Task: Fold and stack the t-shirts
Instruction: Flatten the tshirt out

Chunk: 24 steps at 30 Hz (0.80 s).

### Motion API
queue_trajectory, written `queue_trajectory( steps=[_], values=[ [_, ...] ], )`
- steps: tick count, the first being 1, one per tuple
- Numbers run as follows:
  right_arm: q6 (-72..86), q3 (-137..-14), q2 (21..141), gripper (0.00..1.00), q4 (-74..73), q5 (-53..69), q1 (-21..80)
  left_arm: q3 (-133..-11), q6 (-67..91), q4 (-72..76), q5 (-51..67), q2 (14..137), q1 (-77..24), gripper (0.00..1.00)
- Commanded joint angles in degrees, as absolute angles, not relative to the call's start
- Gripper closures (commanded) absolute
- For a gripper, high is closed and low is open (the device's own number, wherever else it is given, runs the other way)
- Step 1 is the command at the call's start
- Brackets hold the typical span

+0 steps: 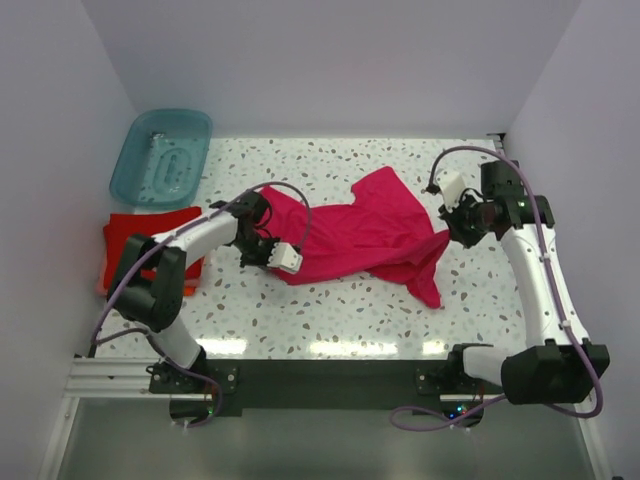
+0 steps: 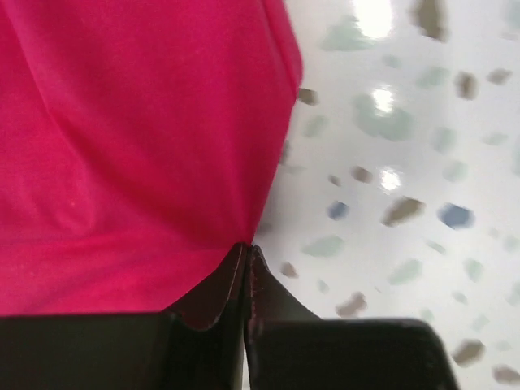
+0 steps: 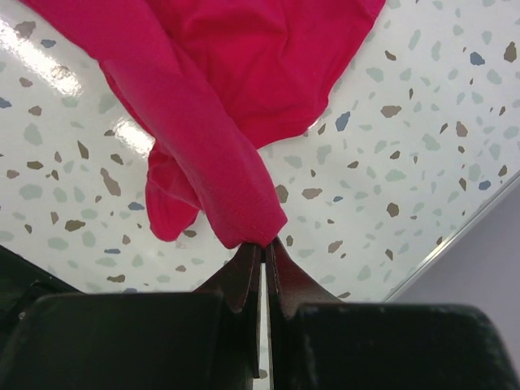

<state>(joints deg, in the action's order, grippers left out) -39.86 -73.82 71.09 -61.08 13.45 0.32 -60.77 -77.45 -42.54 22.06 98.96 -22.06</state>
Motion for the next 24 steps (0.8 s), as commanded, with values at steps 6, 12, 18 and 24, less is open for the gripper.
queue_trajectory(
  steps=[6, 12, 18, 24],
  values=[
    [-38.9, -73.7, 70.0, 1.0, -60.3, 13.2, 0.1, -76.3, -86.7, -71.0, 24.8, 98.5, -22.2, 1.0],
    [-37.6, -77.9, 80.2, 1.0, -56.6, 11.9, 0.2, -112.8, -73.5, -75.1, 30.0, 125.8, -19.9, 0.72],
    [-36.0, -80.7, 83.8, 1.0, -55.3, 9.1, 0.2, -122.6, -58.4, -65.7, 36.9, 129.4, -12.4, 0.53],
    [-33.9, -80.0, 84.9, 1.0, -55.3, 8.6, 0.1, -93.5, -55.1, -54.4, 37.2, 108.5, -10.3, 0.6]
  ],
)
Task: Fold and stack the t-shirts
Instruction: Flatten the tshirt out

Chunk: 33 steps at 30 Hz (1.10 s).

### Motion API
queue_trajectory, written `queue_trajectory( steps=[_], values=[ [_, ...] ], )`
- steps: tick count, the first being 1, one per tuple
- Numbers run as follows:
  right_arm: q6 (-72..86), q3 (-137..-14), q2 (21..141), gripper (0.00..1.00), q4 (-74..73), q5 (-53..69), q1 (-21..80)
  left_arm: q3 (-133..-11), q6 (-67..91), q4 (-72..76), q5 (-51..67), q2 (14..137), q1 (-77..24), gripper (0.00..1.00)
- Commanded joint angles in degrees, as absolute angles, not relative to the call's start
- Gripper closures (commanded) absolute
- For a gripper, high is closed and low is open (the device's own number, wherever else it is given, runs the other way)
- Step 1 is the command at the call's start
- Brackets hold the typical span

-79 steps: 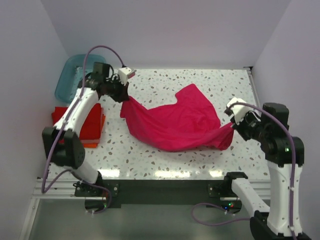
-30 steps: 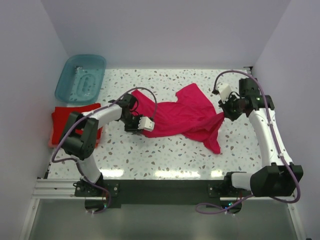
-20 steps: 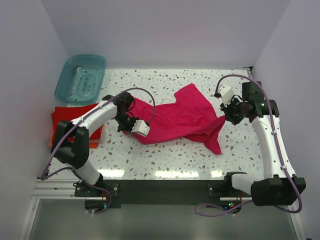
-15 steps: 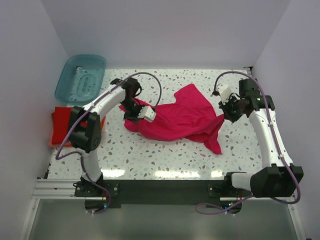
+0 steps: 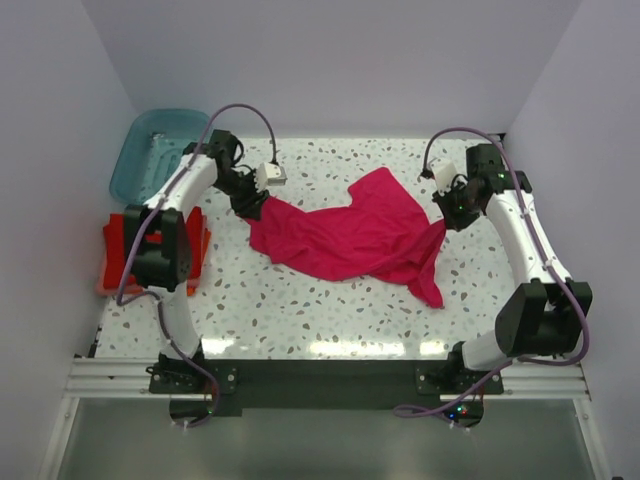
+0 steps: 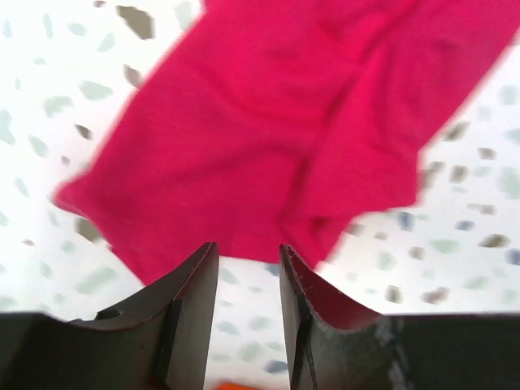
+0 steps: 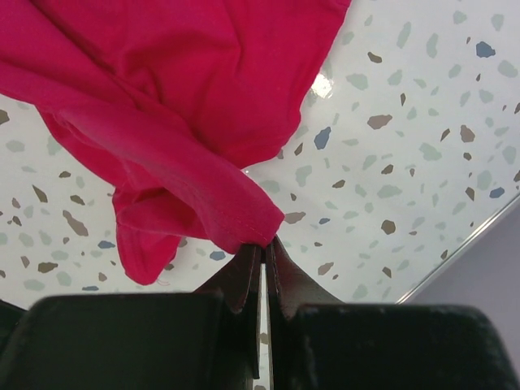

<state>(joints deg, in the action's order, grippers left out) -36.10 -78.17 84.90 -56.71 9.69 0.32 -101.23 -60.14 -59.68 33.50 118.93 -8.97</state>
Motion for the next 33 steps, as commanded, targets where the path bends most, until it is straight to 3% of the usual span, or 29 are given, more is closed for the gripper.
queue_trajectory(
  steps=[1, 6, 13, 33],
  values=[
    [-33.4, -79.9, 85.0, 1.0, -55.6, 9.0, 0.2, -91.4, -51.2, -54.0, 37.4, 105.4, -10.3, 0.6],
    [-32.6, -79.2, 84.6, 1.0, -55.9, 9.8, 0.1, -79.0, -35.5, -47.9, 36.1, 100.9, -10.3, 0.49],
    [-33.7, -79.0, 83.8, 1.0, -56.4, 10.2, 0.2, -71.9, -13.1, -37.9, 34.8, 102.1, -10.2, 0.5],
    [-34.7, -76.8, 82.5, 1.0, -55.9, 9.9, 0.1, -65.8, -2.6, -35.6, 37.4, 103.2, -10.3, 0.58]
  ],
)
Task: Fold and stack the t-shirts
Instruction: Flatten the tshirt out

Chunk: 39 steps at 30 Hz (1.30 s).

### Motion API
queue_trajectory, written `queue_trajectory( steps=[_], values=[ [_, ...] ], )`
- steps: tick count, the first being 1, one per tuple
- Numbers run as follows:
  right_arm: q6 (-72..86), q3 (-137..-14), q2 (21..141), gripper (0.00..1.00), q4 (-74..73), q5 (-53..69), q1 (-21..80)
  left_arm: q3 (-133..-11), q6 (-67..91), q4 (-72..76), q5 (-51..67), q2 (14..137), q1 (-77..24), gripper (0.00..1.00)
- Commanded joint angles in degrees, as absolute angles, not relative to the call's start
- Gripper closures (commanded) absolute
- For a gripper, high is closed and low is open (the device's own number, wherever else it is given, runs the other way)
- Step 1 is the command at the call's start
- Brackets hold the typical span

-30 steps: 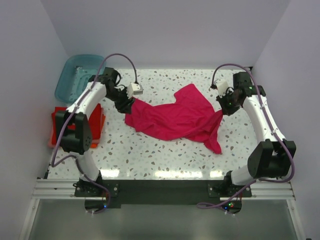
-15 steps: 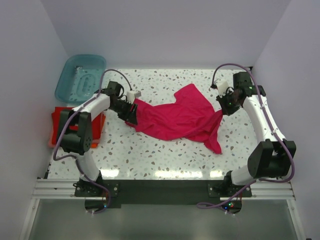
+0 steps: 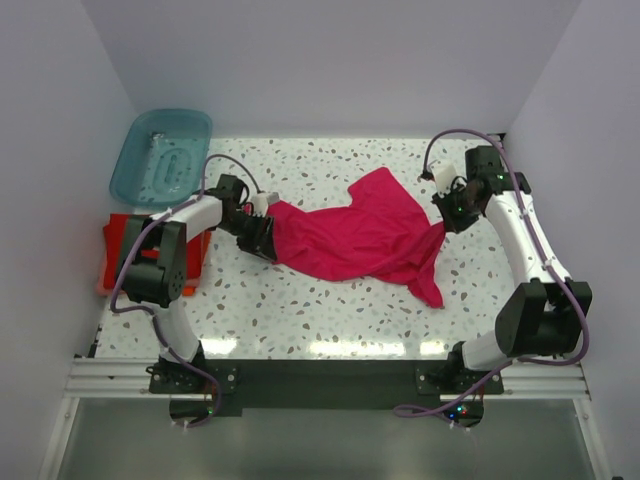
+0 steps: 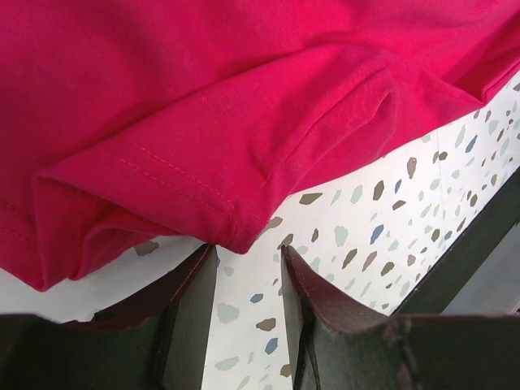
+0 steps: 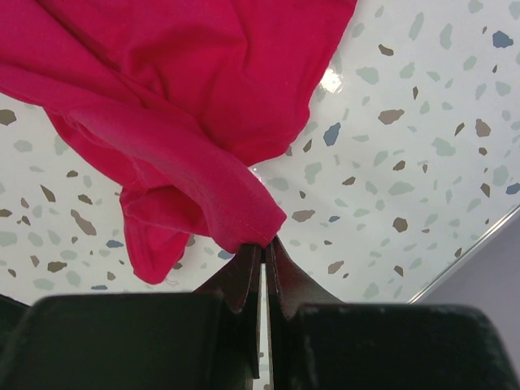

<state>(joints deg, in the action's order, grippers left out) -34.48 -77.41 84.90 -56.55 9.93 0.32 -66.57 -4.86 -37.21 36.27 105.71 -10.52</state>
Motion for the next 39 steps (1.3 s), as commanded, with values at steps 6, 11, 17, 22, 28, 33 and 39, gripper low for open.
queue_trajectory(
  steps=[6, 11, 17, 22, 28, 33, 39],
  values=[
    [-34.4, -76.5, 82.1, 1.0, -56.0, 10.5, 0.2, -65.7, -2.0, -34.6, 36.1, 104.1, -10.3, 0.55],
    [-34.4, -76.5, 81.9, 1.0, -56.2, 10.3, 0.1, -67.5, -1.0, -33.2, 36.7, 104.7, -10.2, 0.54],
    [-34.5, -76.6, 82.1, 1.0, -56.2, 10.2, 0.2, -69.5, -0.4, -32.3, 38.1, 106.3, -10.3, 0.58],
    [-34.4, -77.0, 82.4, 1.0, -56.3, 10.3, 0.1, -70.1, 1.7, -31.6, 37.7, 107.2, -10.3, 0.67],
    [-34.2, -77.3, 82.3, 1.0, -55.8, 9.8, 0.1, -72.2, 1.1, -32.5, 36.8, 107.0, -10.1, 1.0],
    [-33.2, -81.3, 80.2, 1.0, -50.1, 7.6, -1.8, -81.2, -3.8, -34.4, 35.3, 101.5, -8.3, 1.0],
    [-30.9, -92.9, 81.8, 1.0, -41.9, 5.6, -2.9, -94.9, -8.5, -33.1, 30.5, 96.9, -6.9, 1.0]
  ],
)
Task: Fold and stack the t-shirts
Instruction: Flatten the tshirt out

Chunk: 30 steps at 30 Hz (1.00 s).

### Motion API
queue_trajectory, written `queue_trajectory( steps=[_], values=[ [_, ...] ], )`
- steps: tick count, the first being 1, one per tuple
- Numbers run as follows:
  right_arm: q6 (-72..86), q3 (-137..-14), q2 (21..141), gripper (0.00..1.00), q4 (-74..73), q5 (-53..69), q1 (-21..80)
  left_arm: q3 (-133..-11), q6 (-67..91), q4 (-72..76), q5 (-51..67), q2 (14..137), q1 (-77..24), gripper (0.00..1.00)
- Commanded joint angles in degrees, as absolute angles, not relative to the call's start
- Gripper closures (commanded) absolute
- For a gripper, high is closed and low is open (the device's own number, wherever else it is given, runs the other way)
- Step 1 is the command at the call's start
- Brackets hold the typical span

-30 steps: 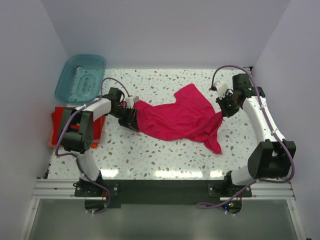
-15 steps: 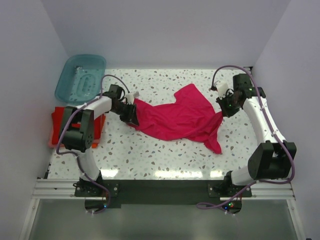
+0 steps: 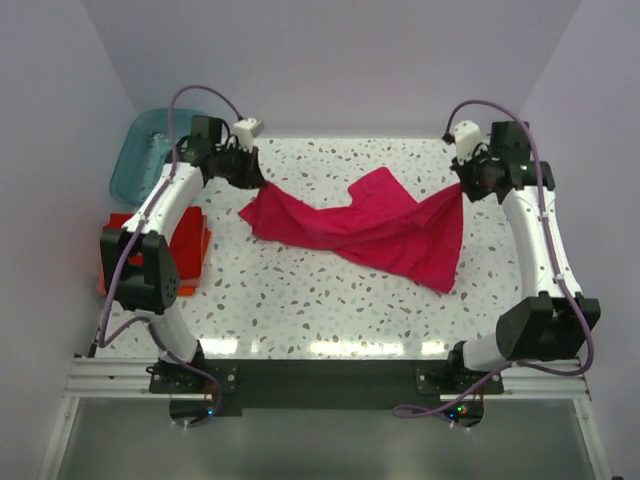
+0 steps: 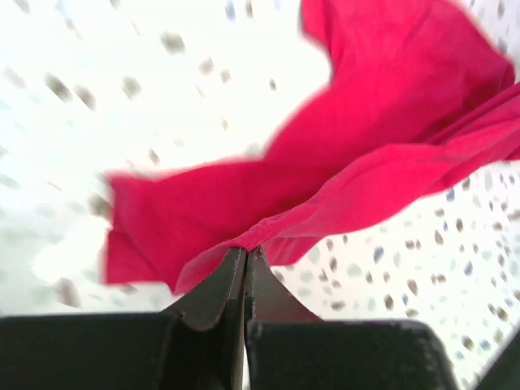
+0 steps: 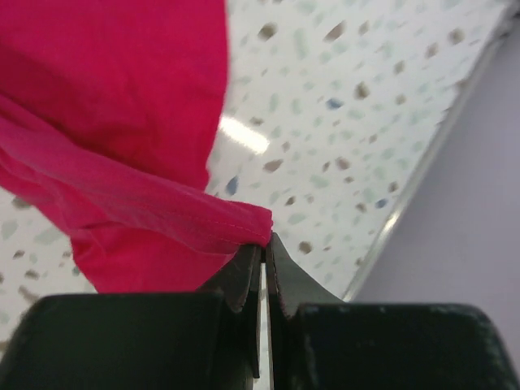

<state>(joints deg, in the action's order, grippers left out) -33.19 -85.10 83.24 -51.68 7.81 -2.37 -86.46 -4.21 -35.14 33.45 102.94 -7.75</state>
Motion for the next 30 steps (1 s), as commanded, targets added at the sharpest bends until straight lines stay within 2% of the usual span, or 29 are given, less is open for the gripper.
queue_trajectory(
  steps=[1, 6, 15, 19, 25, 30],
  values=[
    [-30.8, -94.4, 82.4, 1.0, -40.8, 5.2, -2.9, -96.1, -8.9, -32.9, 30.0, 96.6, -6.9, 1.0],
    [-29.5, -103.0, 82.5, 1.0, -37.1, 4.0, -3.2, -98.5, -11.1, -31.0, 26.3, 91.3, -6.3, 1.0],
    [-29.3, -98.9, 66.2, 1.0, -30.0, -2.8, -3.1, -86.8, -10.5, -28.4, 21.2, 70.9, -6.2, 1.0],
    [-27.1, -104.7, 64.3, 1.0, -26.0, -7.9, -3.2, -85.3, -9.0, -21.5, 18.2, 62.9, -6.2, 1.0],
    [-25.4, -112.9, 69.3, 1.0, -23.8, -9.4, -3.2, -89.4, -7.5, -17.3, 18.3, 65.7, -6.2, 1.0],
    [-28.1, -109.3, 74.9, 1.0, -17.2, -6.3, -3.2, -91.7, -7.7, -15.2, 19.6, 73.5, -6.2, 1.0]
  ],
)
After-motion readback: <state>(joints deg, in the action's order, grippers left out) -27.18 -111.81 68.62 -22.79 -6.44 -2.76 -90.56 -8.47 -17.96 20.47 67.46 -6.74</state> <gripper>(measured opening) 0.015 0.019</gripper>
